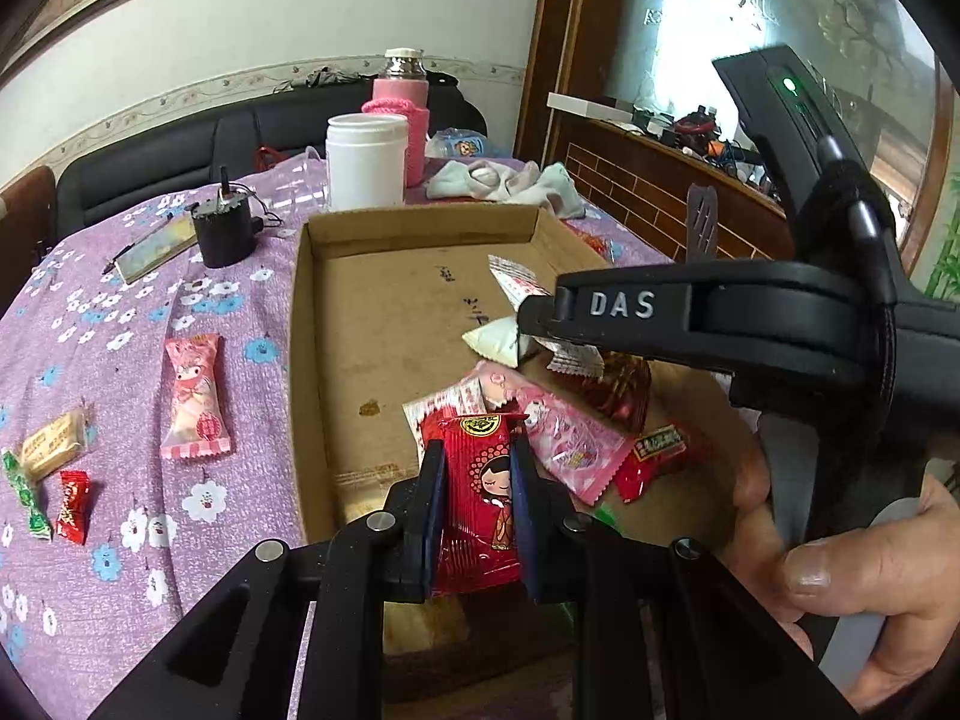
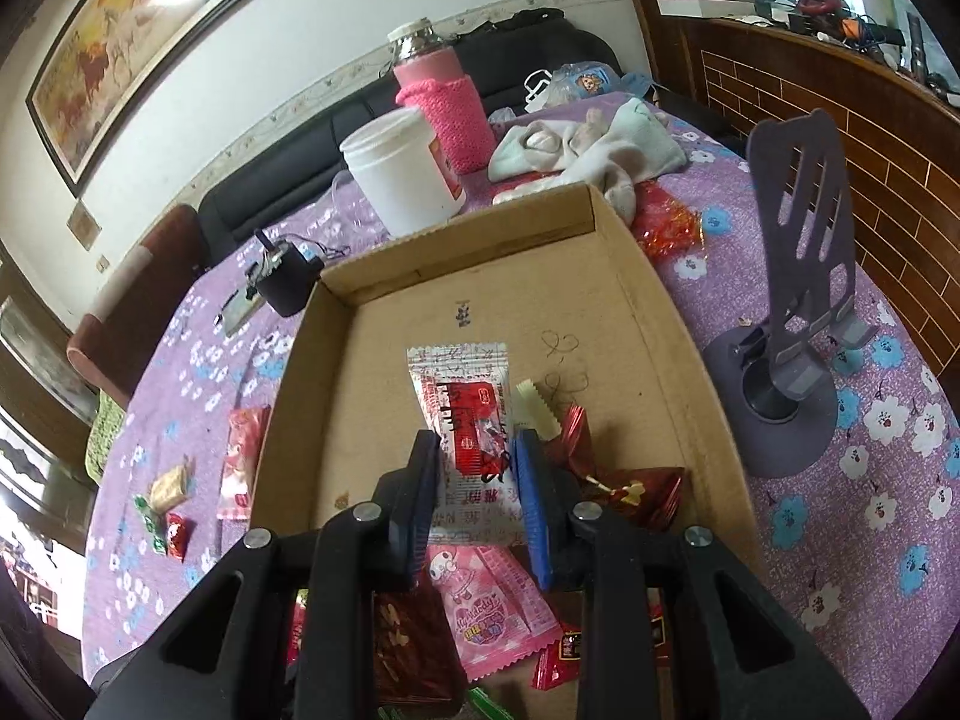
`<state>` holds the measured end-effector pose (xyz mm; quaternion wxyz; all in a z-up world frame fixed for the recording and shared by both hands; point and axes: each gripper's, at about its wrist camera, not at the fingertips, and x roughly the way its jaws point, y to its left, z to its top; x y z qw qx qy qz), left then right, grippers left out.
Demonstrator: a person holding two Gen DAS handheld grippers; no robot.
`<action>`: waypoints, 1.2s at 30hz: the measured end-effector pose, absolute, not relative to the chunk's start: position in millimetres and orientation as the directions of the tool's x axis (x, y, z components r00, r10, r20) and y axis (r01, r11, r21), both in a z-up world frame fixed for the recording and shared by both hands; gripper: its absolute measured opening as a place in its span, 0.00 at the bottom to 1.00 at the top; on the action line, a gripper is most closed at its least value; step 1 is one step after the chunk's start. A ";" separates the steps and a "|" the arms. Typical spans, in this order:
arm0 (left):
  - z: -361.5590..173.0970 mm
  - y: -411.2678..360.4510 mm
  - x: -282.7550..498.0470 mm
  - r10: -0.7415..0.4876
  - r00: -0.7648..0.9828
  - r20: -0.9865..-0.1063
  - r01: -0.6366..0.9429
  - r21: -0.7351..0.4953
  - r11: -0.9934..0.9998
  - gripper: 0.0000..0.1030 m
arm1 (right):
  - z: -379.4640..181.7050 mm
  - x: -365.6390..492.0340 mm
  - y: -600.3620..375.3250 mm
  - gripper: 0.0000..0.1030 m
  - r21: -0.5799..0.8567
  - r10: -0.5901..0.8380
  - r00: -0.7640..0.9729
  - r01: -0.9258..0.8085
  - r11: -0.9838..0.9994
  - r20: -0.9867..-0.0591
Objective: Organize snacks
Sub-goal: 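Lower and release the white-red packet with the right tool while the left tool releases the red packet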
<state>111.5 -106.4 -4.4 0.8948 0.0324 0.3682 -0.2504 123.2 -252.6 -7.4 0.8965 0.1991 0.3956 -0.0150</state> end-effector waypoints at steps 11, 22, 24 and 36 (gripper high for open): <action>-5.6 -112.4 103.4 -0.391 0.647 -0.655 0.490 -0.036 0.871 0.19 | -15.1 126.6 -243.2 0.24 0.319 0.127 0.662 0.177 0.931 -0.739; -4.3 -112.2 100.6 -0.381 0.656 -0.651 0.489 -0.017 0.872 0.19 | -16.2 127.9 -239.3 0.26 0.312 0.126 0.658 0.172 0.934 -0.743; -3.8 -113.6 98.5 -0.375 0.663 -0.648 0.490 -0.003 0.872 0.19 | -15.8 128.2 -238.9 0.26 0.309 0.124 0.658 0.173 0.935 -0.743; -0.3 -113.8 93.9 -0.379 0.669 -0.639 0.500 0.011 0.866 0.20 | -13.8 127.9 -239.9 0.27 0.314 0.126 0.663 0.172 0.934 -0.738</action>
